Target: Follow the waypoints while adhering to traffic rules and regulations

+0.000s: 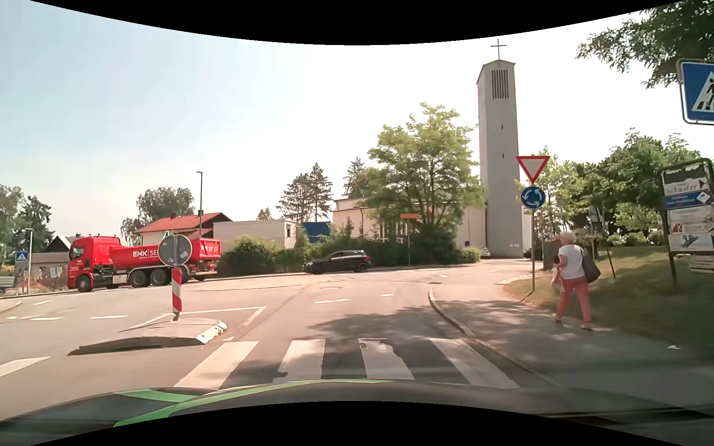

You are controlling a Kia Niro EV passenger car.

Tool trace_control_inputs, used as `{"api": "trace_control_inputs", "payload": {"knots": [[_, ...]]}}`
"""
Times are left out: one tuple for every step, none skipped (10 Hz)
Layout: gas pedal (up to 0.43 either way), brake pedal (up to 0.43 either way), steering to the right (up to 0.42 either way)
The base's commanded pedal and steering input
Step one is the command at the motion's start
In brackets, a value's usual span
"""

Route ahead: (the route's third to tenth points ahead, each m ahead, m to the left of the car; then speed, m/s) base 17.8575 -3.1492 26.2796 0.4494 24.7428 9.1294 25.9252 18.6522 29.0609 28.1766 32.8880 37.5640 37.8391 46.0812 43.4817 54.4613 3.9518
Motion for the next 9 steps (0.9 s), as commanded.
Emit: {"api": "trace_control_inputs", "payload": {"knots": [[0.0, 0.11, -0.007], [0.0, 0.11, -0.008], [0.0, 0.11, -0.009], [0.0, 0.104, -0.009], [0.0, 0.104, -0.009], [0.0, 0.061, -0.009], [0.0, 0.0, -0.009], [0.0, 0.0, -0.01], [0.008, 0.0, -0.009]]}}
